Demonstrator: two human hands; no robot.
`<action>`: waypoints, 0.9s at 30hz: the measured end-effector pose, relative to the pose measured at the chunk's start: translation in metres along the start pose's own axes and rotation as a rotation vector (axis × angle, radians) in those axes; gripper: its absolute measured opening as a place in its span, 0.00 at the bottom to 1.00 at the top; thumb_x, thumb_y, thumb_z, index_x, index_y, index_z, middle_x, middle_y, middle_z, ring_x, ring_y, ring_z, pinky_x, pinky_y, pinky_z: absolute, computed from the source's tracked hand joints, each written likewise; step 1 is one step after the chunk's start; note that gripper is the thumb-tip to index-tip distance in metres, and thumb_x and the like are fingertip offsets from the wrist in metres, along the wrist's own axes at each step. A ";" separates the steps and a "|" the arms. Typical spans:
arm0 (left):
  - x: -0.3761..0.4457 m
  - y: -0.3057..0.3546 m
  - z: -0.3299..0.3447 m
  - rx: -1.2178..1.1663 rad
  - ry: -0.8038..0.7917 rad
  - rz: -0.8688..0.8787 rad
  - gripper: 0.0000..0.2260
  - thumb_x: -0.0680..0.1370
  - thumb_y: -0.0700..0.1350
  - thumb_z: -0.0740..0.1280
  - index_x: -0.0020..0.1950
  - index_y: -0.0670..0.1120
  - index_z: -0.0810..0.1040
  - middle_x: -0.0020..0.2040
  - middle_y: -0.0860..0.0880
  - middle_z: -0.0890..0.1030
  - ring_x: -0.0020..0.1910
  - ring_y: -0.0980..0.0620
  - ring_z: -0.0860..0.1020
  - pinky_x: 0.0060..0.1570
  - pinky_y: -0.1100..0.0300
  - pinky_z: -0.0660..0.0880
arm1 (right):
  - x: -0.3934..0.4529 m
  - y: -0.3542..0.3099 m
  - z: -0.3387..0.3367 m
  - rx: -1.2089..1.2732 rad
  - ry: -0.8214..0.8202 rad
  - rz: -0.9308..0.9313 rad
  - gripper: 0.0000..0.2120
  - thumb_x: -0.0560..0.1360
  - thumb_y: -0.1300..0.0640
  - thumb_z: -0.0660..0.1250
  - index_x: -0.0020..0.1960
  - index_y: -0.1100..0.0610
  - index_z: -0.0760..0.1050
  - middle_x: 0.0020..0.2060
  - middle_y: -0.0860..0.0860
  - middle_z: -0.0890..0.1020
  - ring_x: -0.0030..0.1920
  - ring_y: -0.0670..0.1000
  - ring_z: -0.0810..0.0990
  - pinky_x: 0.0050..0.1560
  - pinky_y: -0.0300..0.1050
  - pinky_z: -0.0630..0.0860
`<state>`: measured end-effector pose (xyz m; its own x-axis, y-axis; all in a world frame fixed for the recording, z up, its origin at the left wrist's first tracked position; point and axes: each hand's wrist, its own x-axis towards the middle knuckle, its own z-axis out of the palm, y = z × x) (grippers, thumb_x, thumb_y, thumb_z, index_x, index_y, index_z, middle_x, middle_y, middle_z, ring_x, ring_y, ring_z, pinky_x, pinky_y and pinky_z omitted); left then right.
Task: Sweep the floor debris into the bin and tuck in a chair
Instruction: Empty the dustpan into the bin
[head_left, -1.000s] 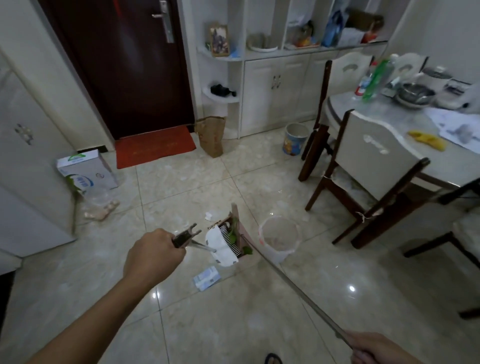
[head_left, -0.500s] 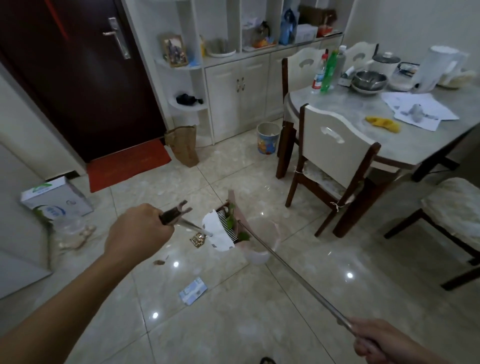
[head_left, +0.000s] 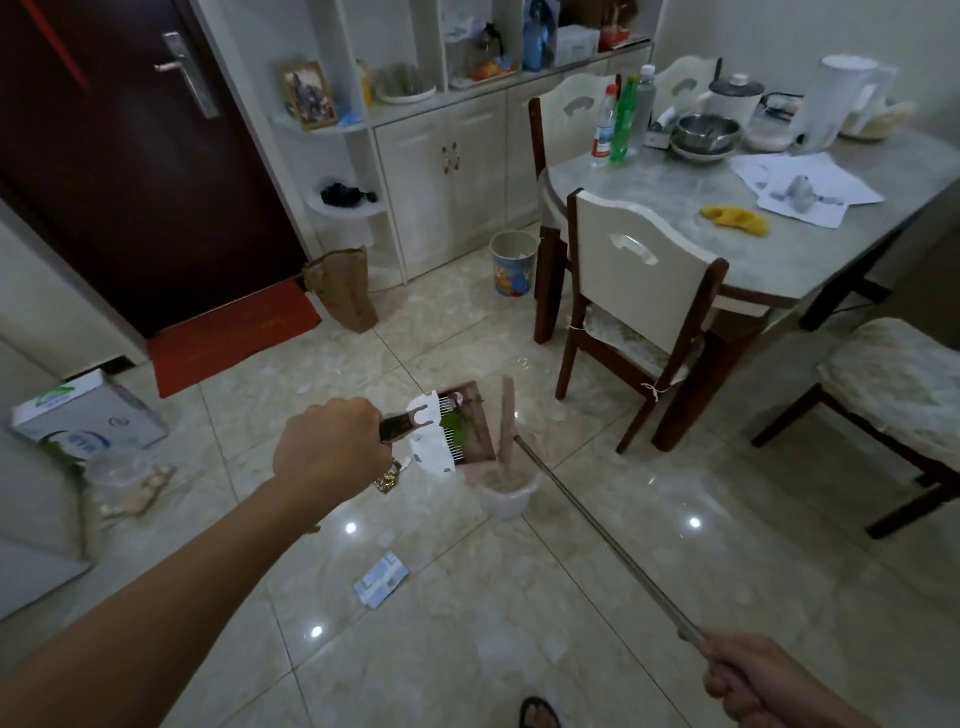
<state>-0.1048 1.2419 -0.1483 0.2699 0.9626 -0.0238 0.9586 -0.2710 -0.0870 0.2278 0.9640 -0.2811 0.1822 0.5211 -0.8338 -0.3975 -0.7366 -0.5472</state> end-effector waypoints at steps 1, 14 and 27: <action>0.001 0.003 0.001 0.018 -0.006 0.021 0.06 0.73 0.50 0.67 0.42 0.50 0.81 0.26 0.52 0.75 0.23 0.54 0.74 0.23 0.63 0.72 | -0.001 0.000 -0.001 0.001 0.004 0.002 0.12 0.80 0.66 0.58 0.52 0.65 0.80 0.25 0.59 0.70 0.18 0.45 0.62 0.20 0.28 0.59; -0.006 0.035 0.004 0.266 -0.051 0.343 0.07 0.76 0.50 0.62 0.38 0.53 0.72 0.26 0.54 0.69 0.23 0.57 0.66 0.22 0.63 0.57 | -0.012 0.005 -0.009 0.057 0.009 0.005 0.12 0.79 0.65 0.60 0.53 0.67 0.80 0.24 0.57 0.68 0.17 0.46 0.61 0.21 0.29 0.59; -0.024 0.041 0.017 0.388 -0.070 0.542 0.08 0.77 0.47 0.61 0.43 0.47 0.78 0.25 0.53 0.64 0.24 0.52 0.67 0.26 0.62 0.60 | -0.031 0.004 -0.025 0.272 -0.045 0.063 0.13 0.80 0.62 0.57 0.60 0.63 0.77 0.26 0.58 0.69 0.18 0.45 0.60 0.19 0.30 0.60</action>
<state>-0.0734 1.2080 -0.1678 0.6850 0.6920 -0.2279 0.5839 -0.7085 -0.3963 0.2431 0.9339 -0.2591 0.1120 0.5007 -0.8583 -0.6348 -0.6285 -0.4495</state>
